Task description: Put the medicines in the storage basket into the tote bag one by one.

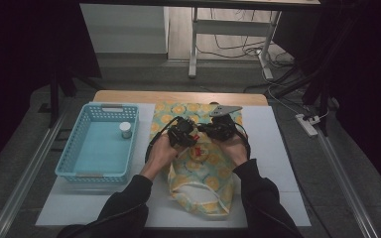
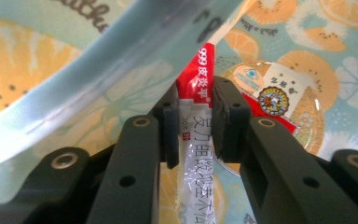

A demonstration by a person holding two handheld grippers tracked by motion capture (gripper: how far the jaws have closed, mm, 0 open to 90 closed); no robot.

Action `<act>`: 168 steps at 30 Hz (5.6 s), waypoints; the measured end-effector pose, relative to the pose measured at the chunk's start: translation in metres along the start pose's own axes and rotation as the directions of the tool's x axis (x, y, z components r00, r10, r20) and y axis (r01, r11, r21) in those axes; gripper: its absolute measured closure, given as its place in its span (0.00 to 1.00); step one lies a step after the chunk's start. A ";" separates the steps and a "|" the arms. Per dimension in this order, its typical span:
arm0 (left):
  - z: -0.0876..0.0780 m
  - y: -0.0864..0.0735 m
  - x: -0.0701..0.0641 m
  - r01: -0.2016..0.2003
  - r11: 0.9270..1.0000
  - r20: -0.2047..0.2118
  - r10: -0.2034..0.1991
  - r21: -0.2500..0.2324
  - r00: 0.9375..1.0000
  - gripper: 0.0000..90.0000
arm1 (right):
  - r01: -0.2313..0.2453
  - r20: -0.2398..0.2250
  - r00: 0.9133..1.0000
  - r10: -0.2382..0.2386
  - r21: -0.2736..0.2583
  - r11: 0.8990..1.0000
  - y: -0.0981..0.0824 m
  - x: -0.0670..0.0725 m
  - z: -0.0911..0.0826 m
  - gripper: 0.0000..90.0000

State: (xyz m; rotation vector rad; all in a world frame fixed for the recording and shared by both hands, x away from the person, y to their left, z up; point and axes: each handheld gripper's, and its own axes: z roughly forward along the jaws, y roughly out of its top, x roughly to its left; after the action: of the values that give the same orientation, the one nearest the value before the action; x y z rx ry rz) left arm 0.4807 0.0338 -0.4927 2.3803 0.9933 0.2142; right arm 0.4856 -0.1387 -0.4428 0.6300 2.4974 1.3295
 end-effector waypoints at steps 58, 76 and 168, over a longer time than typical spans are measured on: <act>-0.097 -0.050 0.018 0.018 0.985 0.204 0.018 -0.171 0.979 0.04 | -0.010 -0.005 1.000 0.010 -0.011 1.000 0.000 -0.002 -0.003 0.99; -0.127 -0.088 0.060 0.096 0.970 0.118 -0.071 -0.223 0.990 0.00 | -0.006 -0.007 1.000 0.006 -0.004 1.000 -0.001 -0.001 -0.001 0.99; -0.102 -0.129 0.155 0.376 0.927 -0.196 -0.372 -0.022 0.907 0.56 | -0.005 -0.003 1.000 0.005 -0.014 1.000 -0.001 -0.002 -0.003 0.99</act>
State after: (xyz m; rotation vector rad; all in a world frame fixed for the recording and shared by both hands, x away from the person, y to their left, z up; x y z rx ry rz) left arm 0.4782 0.2596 -0.4863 2.1574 1.5270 0.3001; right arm 0.4856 -0.1423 -0.4413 0.6317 2.4883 1.3494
